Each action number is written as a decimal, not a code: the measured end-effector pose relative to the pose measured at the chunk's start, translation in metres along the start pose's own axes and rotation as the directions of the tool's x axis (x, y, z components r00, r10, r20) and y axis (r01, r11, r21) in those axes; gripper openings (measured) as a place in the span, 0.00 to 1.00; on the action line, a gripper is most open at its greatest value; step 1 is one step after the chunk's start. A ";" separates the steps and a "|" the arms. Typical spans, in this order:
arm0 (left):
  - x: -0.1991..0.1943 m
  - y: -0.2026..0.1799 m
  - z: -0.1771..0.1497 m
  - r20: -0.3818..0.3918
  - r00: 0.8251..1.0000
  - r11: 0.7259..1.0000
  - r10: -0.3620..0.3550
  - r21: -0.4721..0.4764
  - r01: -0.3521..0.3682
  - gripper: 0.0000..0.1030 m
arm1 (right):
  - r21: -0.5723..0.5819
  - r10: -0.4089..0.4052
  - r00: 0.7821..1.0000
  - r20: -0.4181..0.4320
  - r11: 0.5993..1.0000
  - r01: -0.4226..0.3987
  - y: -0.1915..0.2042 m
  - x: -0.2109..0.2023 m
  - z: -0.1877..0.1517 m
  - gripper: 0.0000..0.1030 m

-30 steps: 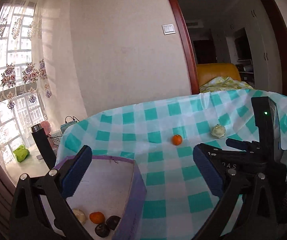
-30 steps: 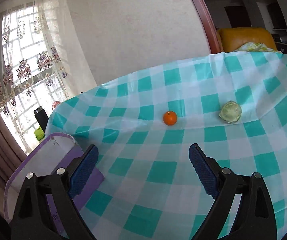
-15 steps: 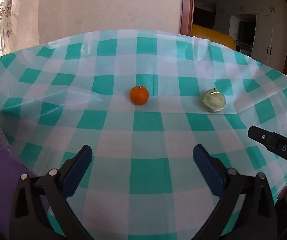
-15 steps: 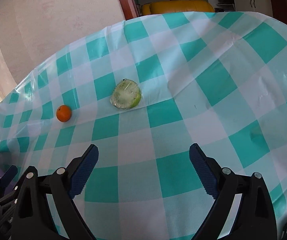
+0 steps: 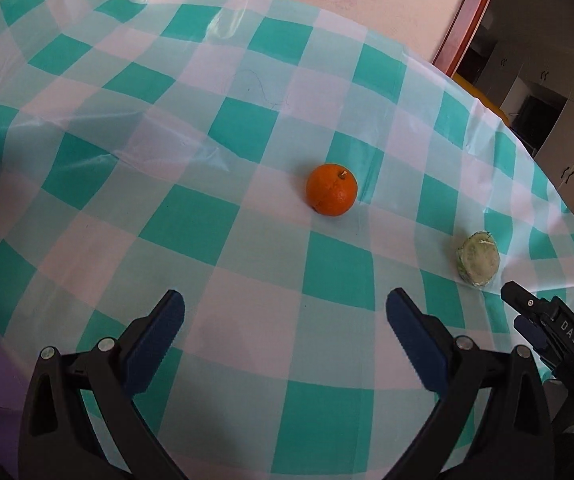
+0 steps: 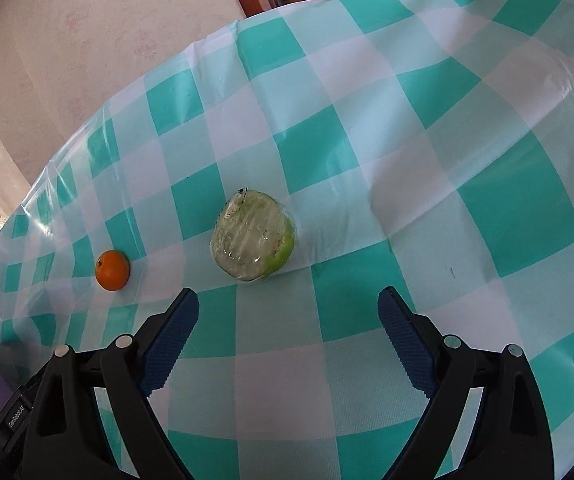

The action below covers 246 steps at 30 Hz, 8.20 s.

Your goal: Organize fruits

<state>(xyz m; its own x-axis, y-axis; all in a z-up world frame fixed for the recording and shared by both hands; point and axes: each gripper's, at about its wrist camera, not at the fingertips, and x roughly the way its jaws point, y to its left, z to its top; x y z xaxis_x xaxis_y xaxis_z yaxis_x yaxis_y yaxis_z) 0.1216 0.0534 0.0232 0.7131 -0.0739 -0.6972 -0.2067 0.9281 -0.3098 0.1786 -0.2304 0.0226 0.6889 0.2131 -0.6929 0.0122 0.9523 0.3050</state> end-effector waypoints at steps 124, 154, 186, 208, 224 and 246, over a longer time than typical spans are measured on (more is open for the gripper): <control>-0.324 0.113 -0.117 0.388 0.921 0.991 0.039 0.102 -0.085 0.42 | -0.441 0.427 0.904 -0.003 0.811 -0.385 0.211 -0.221 -0.182 0.59; -0.291 0.256 -0.103 0.012 0.832 0.823 0.555 0.143 -0.550 0.43 | -0.887 -0.013 0.953 -0.303 0.370 -0.277 0.406 -0.136 -0.261 0.59; -0.321 0.249 -0.077 0.016 0.901 0.899 0.433 0.068 -0.433 0.98 | -0.885 -0.119 0.937 -0.328 0.385 -0.261 0.388 -0.149 -0.260 0.90; -0.289 0.266 -0.079 -0.142 0.878 0.888 0.456 0.003 -0.461 0.98 | -0.904 -0.113 0.948 -0.298 0.352 -0.242 0.382 -0.150 -0.269 0.96; -0.286 0.265 -0.079 -0.145 0.865 0.875 0.481 0.019 -0.484 0.98 | -0.904 -0.107 0.949 -0.298 0.350 -0.245 0.381 -0.152 -0.269 0.96; -0.284 0.264 -0.080 -0.146 0.859 0.870 0.491 0.025 -0.493 0.98 | -0.897 -0.090 0.945 -0.314 0.354 -0.264 0.381 -0.153 -0.265 0.96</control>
<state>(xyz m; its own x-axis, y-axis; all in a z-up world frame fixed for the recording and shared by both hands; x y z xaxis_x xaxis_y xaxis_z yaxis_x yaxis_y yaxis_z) -0.1892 0.2898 0.0879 0.4129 0.3390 -0.8453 -0.5146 0.8526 0.0906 -0.1143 0.1577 0.0716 0.4229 0.1846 -0.8872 -0.8278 0.4770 -0.2953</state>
